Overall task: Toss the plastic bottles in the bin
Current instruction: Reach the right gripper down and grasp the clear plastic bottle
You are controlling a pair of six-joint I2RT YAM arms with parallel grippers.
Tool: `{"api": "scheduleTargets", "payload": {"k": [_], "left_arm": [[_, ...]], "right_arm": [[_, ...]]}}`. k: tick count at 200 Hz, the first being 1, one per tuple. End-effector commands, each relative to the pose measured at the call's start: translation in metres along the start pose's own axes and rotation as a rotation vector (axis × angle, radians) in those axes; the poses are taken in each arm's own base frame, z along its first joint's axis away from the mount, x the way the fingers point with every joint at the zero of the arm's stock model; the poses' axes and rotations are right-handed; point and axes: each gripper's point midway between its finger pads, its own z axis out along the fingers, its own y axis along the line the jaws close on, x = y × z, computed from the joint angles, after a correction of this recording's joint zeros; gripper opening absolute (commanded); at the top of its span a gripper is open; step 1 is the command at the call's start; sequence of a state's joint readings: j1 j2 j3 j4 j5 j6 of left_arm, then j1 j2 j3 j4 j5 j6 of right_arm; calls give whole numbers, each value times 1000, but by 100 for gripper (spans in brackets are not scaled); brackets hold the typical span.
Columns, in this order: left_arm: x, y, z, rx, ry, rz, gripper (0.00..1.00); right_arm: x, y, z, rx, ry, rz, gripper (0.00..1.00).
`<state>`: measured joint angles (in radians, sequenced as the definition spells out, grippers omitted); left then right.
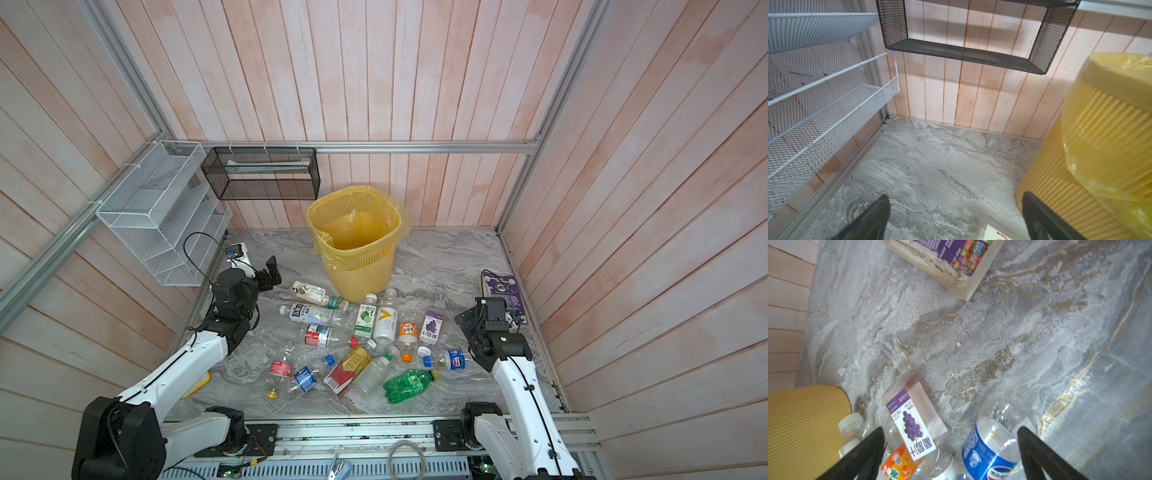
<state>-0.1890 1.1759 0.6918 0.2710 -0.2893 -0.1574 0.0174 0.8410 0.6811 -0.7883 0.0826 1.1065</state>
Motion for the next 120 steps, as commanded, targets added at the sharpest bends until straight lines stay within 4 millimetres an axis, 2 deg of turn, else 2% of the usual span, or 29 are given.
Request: {"api": "scheduleTargets", "payload": {"k": [1,32,80,120], "left_arm": [[-11,1,-5,-10,-12,18,100],[-20,1,-7,-14,-25,33,100],[-23,-2,-9,-17,-15,37,100],[-24,-1,-12,-23,-7,41,100]], "right_arm": [[31,-33,6,91,120,61,97],[44,-38,17,87,158,67,96],[63,-42,39,102,204,30,93],[60,-48,58,140,171,18,84]]}}
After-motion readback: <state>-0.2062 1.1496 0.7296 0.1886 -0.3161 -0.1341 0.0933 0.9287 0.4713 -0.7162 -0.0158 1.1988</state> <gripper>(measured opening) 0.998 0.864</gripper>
